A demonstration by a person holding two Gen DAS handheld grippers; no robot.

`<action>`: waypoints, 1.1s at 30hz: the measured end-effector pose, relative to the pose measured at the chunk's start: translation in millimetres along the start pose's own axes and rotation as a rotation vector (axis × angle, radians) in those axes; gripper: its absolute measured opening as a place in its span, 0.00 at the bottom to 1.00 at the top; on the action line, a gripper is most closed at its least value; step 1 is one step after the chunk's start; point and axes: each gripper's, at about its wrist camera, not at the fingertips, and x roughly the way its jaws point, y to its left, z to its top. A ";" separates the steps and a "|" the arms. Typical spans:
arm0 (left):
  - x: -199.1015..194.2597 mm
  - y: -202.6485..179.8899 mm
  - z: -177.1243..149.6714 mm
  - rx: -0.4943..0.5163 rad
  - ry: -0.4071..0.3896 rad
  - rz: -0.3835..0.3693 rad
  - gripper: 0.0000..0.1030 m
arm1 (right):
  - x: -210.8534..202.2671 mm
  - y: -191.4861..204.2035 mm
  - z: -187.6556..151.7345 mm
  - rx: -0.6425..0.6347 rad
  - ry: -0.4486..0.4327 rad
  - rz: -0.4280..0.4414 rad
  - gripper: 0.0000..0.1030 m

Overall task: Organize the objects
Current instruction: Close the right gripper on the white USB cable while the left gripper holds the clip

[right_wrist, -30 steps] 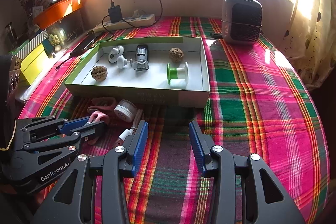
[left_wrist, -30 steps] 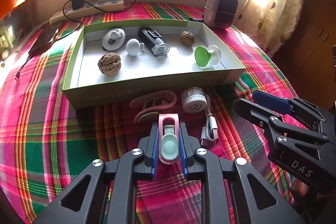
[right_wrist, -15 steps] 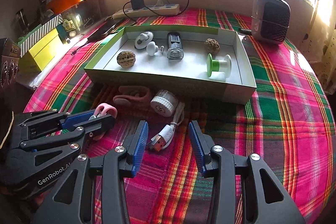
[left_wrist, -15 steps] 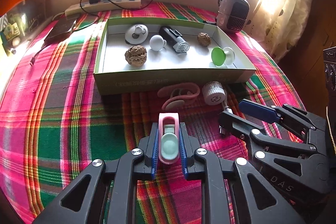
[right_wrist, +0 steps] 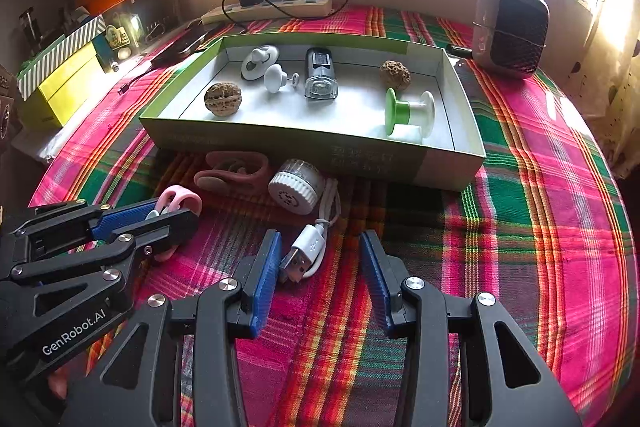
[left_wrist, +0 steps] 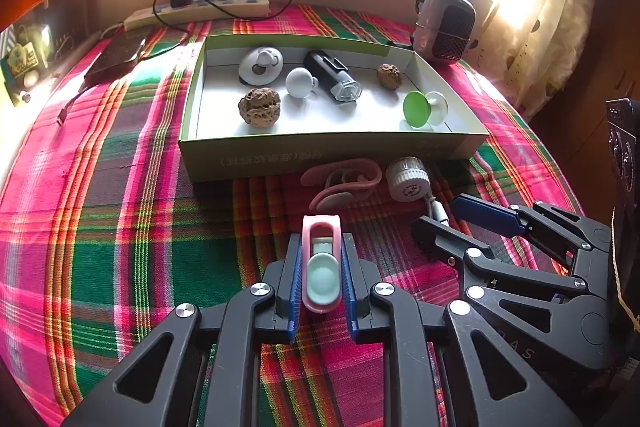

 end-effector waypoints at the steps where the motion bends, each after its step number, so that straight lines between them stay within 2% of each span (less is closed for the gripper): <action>1: 0.0 0.0 0.1 0.000 0.000 0.000 0.15 | 0.2 0.8 -0.3 -0.012 0.001 -0.016 0.41; 18: -0.5 0.2 0.6 0.003 -0.004 -0.003 0.16 | -1.7 -6.9 -3.0 -0.002 -0.018 -0.030 0.40; 22: -0.5 -0.8 1.0 0.006 -0.004 0.000 0.16 | -1.9 -8.1 -3.5 -0.004 -0.020 -0.031 0.33; 24: -0.6 -0.7 0.9 0.005 -0.005 0.001 0.16 | -2.0 -8.2 -3.8 -0.005 -0.021 -0.028 0.32; 29: -0.8 -1.1 0.6 0.009 -0.007 0.004 0.15 | -3.1 -4.8 -4.9 -0.017 -0.024 -0.013 0.20; 33: -0.8 -1.7 0.8 0.016 -0.009 0.010 0.15 | -3.5 -2.7 -5.8 -0.024 -0.025 -0.008 0.18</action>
